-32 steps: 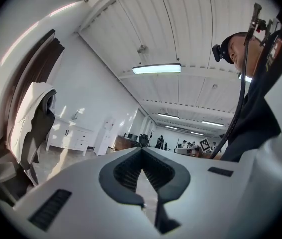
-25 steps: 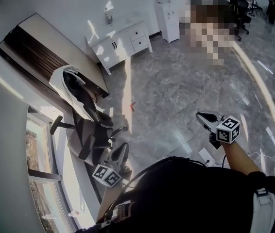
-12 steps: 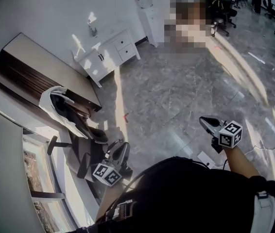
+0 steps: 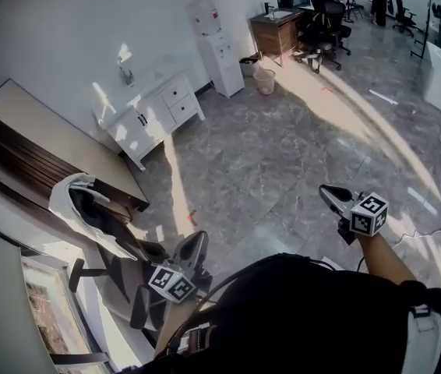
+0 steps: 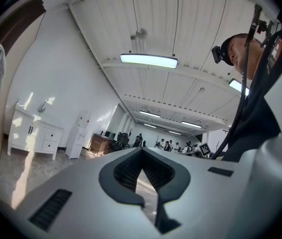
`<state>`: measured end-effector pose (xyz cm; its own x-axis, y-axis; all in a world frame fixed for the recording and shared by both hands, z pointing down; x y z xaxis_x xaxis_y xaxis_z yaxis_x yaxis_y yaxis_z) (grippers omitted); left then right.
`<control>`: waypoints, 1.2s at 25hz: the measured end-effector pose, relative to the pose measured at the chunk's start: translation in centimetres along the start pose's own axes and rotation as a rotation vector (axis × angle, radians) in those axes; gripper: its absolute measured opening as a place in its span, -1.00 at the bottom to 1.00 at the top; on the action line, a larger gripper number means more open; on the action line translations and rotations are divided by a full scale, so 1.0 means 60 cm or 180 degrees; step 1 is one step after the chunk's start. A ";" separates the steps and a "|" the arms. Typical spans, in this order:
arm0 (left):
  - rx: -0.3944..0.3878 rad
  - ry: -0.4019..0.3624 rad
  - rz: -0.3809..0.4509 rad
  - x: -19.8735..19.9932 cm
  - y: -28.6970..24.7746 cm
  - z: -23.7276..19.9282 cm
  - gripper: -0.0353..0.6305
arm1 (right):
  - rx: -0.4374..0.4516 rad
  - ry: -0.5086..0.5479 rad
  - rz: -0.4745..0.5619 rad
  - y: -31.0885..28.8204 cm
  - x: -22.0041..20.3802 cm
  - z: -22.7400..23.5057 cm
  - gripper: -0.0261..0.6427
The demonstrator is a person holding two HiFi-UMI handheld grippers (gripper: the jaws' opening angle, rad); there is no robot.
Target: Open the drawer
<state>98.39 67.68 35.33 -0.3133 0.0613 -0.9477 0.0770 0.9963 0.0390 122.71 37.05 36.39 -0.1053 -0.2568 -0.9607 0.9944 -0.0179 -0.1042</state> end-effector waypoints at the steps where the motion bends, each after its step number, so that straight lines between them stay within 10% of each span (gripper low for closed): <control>1: -0.0030 -0.0028 0.0005 0.011 0.006 -0.017 -0.89 | -0.0012 0.0055 -0.0026 -0.019 0.003 -0.006 -0.92; 17: -0.0016 -0.0047 -0.0030 0.039 0.010 -0.229 -0.89 | 0.0112 0.0015 -0.0065 -0.277 0.024 -0.014 -0.92; 30: 0.0467 -0.0143 0.0160 0.057 -0.257 -0.219 -0.89 | 0.0617 0.0271 -0.0122 -0.352 0.129 0.291 -0.92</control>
<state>83.69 53.29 35.64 -0.2632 0.1049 -0.9590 0.2300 0.9722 0.0432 101.03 18.54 35.64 -0.1355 -0.1700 -0.9761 0.9720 -0.2139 -0.0977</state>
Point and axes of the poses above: the fingertips, and each gripper's own axes: y backward along the fingers, z to its right, x out of its top, the point moved 4 cm from there along y, backward along the fingers, and after that the axes turned 4 degrees about x, right-handed, at the moved point
